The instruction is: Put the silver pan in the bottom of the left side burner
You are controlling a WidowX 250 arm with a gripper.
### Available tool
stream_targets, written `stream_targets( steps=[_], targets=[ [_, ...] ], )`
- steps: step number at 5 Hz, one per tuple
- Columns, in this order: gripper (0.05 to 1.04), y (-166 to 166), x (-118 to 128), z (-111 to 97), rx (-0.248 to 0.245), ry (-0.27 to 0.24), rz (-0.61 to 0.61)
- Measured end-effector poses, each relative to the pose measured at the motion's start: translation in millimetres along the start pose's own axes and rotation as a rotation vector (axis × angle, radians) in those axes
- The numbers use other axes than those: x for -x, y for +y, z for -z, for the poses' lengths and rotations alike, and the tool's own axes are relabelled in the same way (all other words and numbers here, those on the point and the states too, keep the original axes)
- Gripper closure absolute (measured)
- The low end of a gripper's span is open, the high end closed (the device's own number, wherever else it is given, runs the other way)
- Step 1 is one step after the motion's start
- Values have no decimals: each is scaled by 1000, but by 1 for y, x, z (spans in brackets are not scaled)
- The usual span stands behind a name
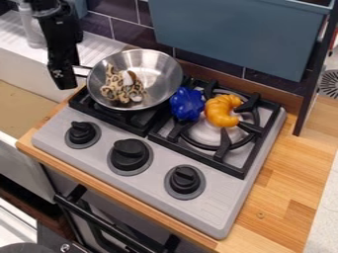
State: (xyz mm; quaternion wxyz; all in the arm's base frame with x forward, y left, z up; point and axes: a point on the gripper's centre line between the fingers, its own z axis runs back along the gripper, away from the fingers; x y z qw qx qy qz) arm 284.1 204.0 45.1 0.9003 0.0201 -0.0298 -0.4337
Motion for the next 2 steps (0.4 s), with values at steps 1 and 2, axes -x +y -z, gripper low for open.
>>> stream_targets(
  steps=[1,2],
  targets=[
    [405,-1,-2,2,3,1,-18],
    [632,-2,-4,3,17,-9,-23]
  ],
)
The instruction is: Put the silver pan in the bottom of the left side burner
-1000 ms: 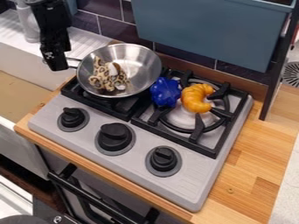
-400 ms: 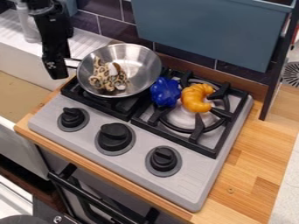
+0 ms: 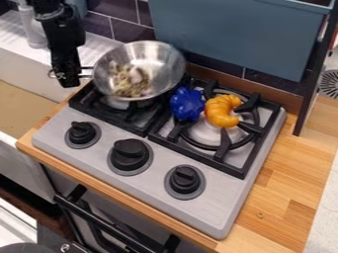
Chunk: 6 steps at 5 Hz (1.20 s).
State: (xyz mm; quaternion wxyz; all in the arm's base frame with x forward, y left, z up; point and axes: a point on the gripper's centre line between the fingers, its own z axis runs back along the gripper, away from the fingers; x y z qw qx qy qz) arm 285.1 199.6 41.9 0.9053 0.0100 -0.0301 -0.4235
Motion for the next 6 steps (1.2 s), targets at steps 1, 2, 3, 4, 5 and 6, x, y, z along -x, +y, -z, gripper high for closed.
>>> stream_targets(
  steps=[1,2,3,4,5,6],
  targets=[
    [667,0,-1,-1,-1,-6,14],
    [637,-2,6,-1,17,-22,3],
    [636,-10,13,-9,43,-38,39],
    [636,-19,24,-18,65,-37,67],
    [636,-27,33,-22,88,-22,90],
    [636,-38,42,-25,83,-20,138]
  ],
)
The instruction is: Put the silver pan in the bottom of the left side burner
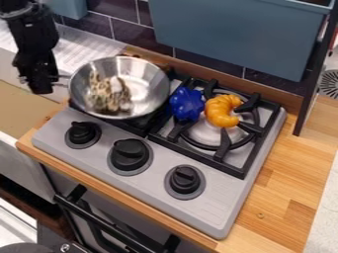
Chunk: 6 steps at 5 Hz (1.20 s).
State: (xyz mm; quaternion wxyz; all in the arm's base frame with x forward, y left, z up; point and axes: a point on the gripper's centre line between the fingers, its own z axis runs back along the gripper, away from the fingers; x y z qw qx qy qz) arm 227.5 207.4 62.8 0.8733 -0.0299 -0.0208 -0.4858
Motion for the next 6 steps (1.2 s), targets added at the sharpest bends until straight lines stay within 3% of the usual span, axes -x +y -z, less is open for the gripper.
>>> stream_targets(
  steps=[3,4,6],
  targets=[
    [636,-44,24,7,27,22,139],
    [636,-43,21,9,28,44,150],
    [636,-38,-11,11,46,67,126]
  ],
)
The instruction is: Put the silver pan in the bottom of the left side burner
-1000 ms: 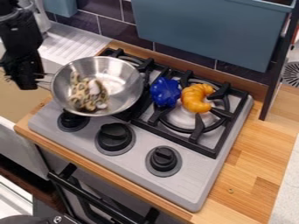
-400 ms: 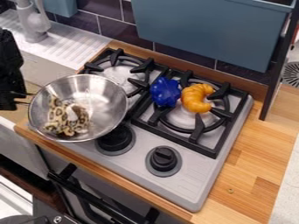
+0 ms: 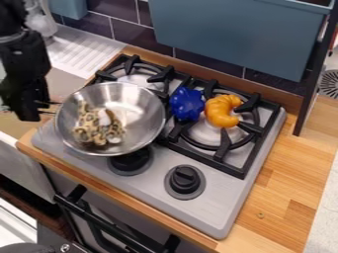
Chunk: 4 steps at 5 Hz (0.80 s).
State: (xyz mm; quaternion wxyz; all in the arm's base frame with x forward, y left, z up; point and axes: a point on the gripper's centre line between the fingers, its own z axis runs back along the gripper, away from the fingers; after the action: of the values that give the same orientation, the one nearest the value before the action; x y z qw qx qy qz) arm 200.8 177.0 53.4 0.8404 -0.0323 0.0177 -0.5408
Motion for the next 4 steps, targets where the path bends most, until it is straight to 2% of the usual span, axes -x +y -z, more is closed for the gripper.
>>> stream_targets(
  steps=[1,3,4],
  targets=[
    [636,3,-16,-2,13,-10,20],
    [636,-7,-13,-2,-7,-13,50],
    [569,-8,-10,-2,-11,-13,54]
  ],
)
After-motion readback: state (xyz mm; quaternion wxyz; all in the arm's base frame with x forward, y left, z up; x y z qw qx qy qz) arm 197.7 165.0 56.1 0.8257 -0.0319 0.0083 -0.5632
